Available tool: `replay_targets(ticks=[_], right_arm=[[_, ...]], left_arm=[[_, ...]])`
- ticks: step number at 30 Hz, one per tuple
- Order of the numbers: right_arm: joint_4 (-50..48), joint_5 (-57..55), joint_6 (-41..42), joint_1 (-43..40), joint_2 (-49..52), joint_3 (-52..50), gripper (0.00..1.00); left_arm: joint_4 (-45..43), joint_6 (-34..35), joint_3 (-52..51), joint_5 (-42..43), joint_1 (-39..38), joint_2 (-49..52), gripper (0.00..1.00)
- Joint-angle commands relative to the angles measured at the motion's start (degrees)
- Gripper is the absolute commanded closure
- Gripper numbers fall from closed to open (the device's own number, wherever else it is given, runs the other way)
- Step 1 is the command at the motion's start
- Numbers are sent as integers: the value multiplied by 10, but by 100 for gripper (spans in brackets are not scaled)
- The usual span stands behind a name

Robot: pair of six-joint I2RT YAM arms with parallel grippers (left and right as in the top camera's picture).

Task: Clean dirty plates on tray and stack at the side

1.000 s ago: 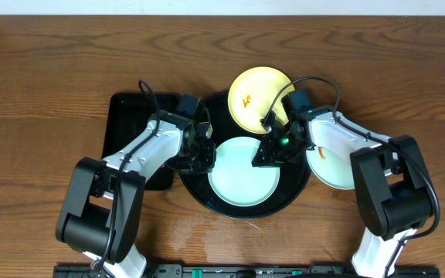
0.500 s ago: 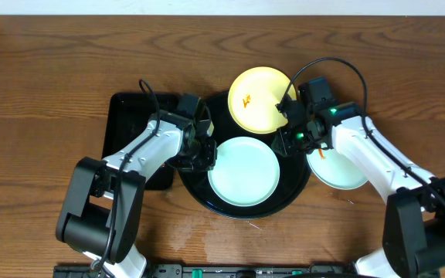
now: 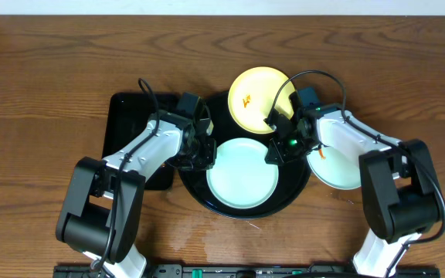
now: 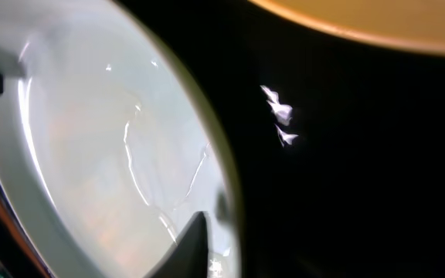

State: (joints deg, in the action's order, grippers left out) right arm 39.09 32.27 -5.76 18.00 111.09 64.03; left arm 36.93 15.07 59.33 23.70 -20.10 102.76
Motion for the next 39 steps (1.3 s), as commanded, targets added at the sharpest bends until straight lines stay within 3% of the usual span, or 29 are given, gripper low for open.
replay_targets(ticks=[1,7,13,23,29,39], right_arm=[[-6,72,-43,4,23,-4,99],[-5,58,-20,4,-9,-3,99],[-5,-73,47,12,-72,-2,99],[-8,-280,101,69,-184,-2,99],[-21,-446,126,126,-206,-2,99],[-27,-658,125,249,-251,-2,99]], left_arm=[[-4,2,-4,12,-3,4,89],[-4,2,-4,12,-2,4,91],[27,-21,21,12,8,-14,92],[66,-37,59,11,81,-161,65],[90,-40,59,11,130,-215,62],[125,-52,59,-31,154,-219,62]])
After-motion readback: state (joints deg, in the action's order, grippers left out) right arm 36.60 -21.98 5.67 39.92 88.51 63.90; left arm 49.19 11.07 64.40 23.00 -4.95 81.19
